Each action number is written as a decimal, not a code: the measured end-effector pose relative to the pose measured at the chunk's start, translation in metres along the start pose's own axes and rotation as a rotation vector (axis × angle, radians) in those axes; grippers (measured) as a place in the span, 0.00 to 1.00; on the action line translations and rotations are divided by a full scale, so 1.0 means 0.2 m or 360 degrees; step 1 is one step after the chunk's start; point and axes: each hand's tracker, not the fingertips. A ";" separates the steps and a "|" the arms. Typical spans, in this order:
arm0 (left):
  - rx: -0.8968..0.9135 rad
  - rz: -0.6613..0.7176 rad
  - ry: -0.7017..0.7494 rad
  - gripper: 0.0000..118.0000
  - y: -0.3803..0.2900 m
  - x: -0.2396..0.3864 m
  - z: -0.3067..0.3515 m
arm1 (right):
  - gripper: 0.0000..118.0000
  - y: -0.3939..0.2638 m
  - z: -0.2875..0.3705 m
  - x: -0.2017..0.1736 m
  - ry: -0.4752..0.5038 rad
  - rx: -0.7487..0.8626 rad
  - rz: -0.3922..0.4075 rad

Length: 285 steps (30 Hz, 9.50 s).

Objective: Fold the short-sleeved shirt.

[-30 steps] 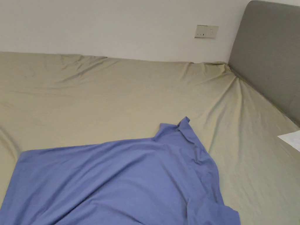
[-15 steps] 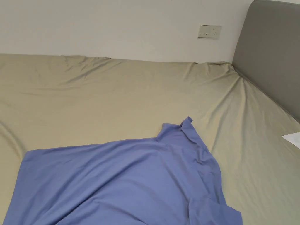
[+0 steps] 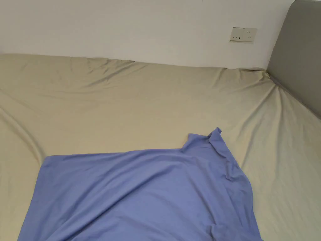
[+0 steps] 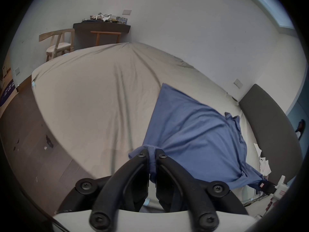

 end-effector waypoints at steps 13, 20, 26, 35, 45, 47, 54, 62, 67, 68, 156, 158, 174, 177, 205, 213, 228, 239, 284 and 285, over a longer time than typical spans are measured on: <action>-0.0108 -0.0111 0.0069 0.06 0.22 0.20 -0.67 | 0.08 0.49 -0.66 -0.09 -0.0134 0.0058 0.0223; -0.0204 -0.0059 0.0149 0.06 0.21 0.19 -0.92 | 0.08 0.50 -1.00 -0.14 -0.0172 -0.0128 0.0272; -0.0217 -0.0231 0.0199 0.06 0.21 0.23 -1.01 | 0.15 0.46 -1.14 -0.17 -0.0229 -0.0204 0.0347; 0.0004 -0.0259 0.0139 0.79 0.23 0.15 -0.64 | 0.62 0.46 -0.73 0.04 -0.0352 0.0116 0.0026; -0.0018 -0.0397 0.0108 0.05 -0.04 0.14 -0.35 | 0.04 0.04 -0.21 0.03 -0.0188 0.0183 -0.0249; -0.0054 -0.0405 0.0126 0.00 -0.12 0.13 -0.34 | 0.01 -0.06 -0.16 -0.01 -0.0102 0.0075 -0.0192; -0.0196 -0.0312 0.0151 0.00 -0.27 0.09 -0.39 | 0.01 -0.18 -0.13 -0.10 0.0052 -0.0043 -0.0368; -0.0144 -0.0429 0.0093 0.82 -0.18 0.07 -0.52 | 0.01 -0.01 -0.09 -0.12 0.0116 0.0117 -0.0355; -0.0307 -0.0455 0.0142 0.68 -0.17 0.04 -0.71 | 0.01 0.01 -0.09 -0.14 0.0175 0.0137 -0.0406; -0.0286 -0.0457 0.0161 0.65 -0.18 0.06 -0.71 | 0.01 0.01 -0.09 -0.14 0.0173 0.0127 -0.0400; -0.0080 -0.0559 -0.0129 0.00 0.63 0.32 -0.98 | 0.01 0.20 -0.19 -0.17 -0.0235 -0.0108 -0.0111; -0.0103 -0.0576 -0.0147 0.00 0.70 0.34 -1.12 | 0.01 0.24 -0.21 -0.17 -0.0240 -0.0116 -0.0103; -0.0393 -0.0661 -0.0032 0.50 0.65 0.28 -1.58 | 0.01 0.31 -0.34 -0.23 -0.0133 -0.0173 -0.0093; -0.0386 -0.0619 -0.0048 0.34 0.66 0.29 -1.53 | 0.01 0.30 -0.36 -0.23 -0.0134 -0.0196 -0.0083; -0.0430 -0.0738 -0.0080 0.05 0.63 0.43 -1.31 | 0.72 0.71 -1.42 0.10 -0.0108 -0.0367 0.0103; -0.0320 -0.0716 0.0018 0.04 0.66 0.43 -1.18 | 0.05 0.77 -1.19 0.02 -0.0062 -0.0287 0.0149; -0.0220 -0.0449 -0.0102 0.04 0.42 0.05 -0.32 | 0.05 0.30 0.02 0.09 -0.0056 0.0088 -0.0068; -0.0477 -0.0519 0.0072 0.04 0.02 -0.06 -0.40 | 0.05 -0.18 -0.17 0.10 -0.0203 -0.0319 -0.0179; -0.0171 -0.0068 -0.0229 0.12 0.06 -0.22 -0.20 | 0.01 -0.08 0.09 -0.21 -0.0105 0.0043 -0.0113; -0.0240 -0.0041 -0.0275 0.29 0.09 -0.25 -0.25 | 0.01 -0.06 0.09 -0.22 -0.0101 0.0061 -0.0116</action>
